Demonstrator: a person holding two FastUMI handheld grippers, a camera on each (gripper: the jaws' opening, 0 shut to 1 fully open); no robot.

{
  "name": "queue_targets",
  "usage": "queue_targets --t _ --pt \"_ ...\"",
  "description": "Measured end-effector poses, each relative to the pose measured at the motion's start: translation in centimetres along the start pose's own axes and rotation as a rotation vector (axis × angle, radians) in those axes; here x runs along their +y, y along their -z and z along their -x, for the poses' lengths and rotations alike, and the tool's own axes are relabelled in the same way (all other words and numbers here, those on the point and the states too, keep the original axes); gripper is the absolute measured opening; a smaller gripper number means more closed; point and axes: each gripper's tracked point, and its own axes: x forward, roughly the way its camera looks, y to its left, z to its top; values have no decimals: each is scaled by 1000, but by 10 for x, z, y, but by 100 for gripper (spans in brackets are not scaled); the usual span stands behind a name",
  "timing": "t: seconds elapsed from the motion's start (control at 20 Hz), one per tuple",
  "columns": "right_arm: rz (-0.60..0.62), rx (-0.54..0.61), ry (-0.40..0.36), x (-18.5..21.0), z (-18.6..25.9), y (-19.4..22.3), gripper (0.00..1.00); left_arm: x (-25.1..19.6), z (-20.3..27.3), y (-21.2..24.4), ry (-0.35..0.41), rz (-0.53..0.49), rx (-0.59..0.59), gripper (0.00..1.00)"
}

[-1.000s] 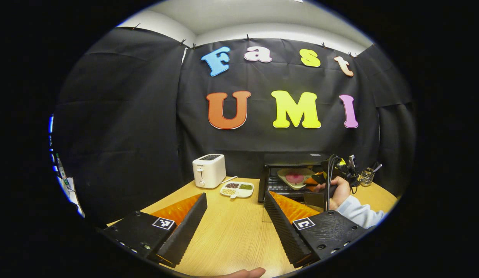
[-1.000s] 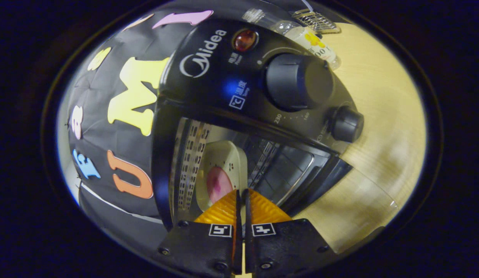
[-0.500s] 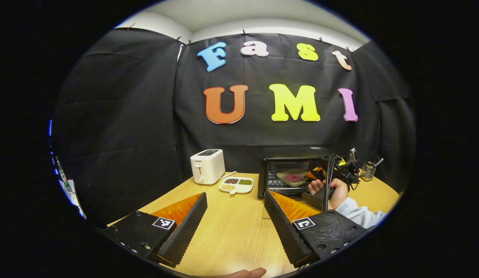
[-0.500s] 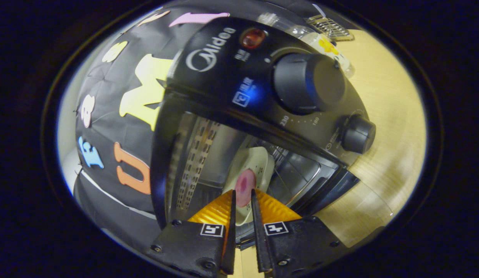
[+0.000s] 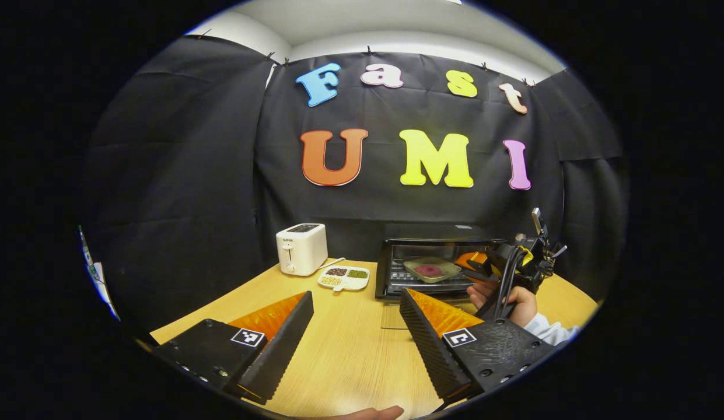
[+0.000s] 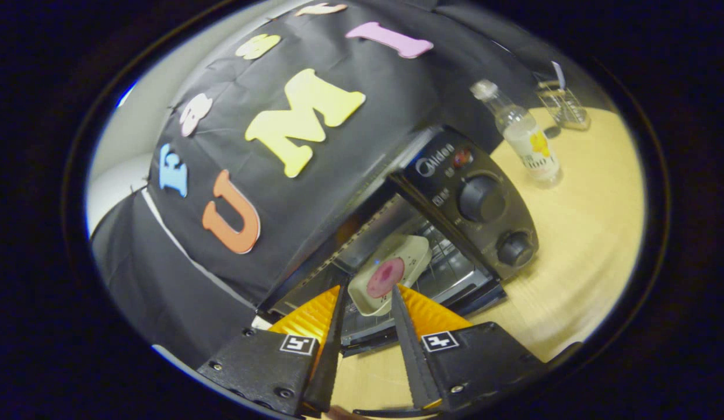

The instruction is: Open the electric oven with the left hand, put the food in, and close the electric oven.

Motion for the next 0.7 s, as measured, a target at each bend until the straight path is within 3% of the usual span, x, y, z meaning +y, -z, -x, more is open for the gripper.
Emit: queue_targets --t 0.1,0.2,0.35,0.45,0.7 --pt "119 -16 -19 2 22 -11 54 -1 -4 11 5 -7 16 95" --pt "204 -61 -51 11 48 -32 73 -9 -12 27 14 7 61 95" --pt "355 -90 -50 11 84 -51 89 -27 -24 46 47 28 112 95" --pt "415 -105 -35 7 109 -63 96 -47 -32 58 88 38 140 96" --pt "500 -174 30 -9 171 -111 95 -109 -49 86 231 31 208 95"
